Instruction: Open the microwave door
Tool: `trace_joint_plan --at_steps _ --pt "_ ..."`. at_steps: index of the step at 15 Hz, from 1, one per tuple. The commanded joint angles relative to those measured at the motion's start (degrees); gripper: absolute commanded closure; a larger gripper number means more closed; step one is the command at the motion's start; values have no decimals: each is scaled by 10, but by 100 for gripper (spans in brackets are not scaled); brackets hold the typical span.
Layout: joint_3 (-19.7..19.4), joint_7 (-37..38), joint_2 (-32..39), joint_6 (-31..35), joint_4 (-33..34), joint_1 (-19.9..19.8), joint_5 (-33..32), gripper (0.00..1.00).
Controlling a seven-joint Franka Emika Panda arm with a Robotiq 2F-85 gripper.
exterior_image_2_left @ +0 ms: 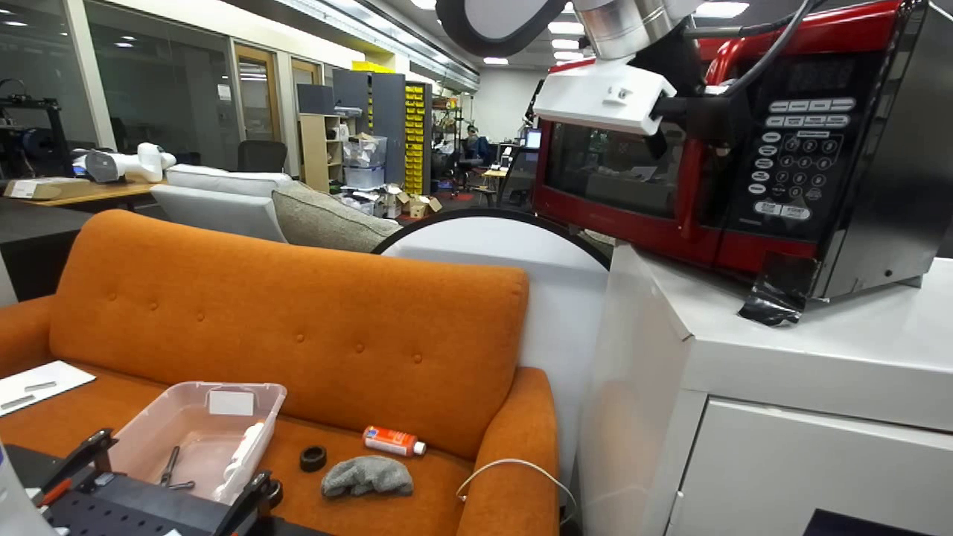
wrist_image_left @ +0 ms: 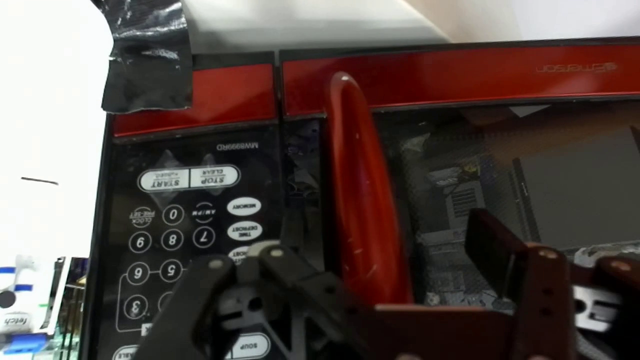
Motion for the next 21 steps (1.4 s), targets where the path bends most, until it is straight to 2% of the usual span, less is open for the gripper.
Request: trace_joint_plan --at_steps 1,7,21 --pt "-1 -31 24 6 25 1 37 48" --pt "-2 -36 45 4 46 -4 52 91" --pt "1 -117 7 1 3 -1 74 92"
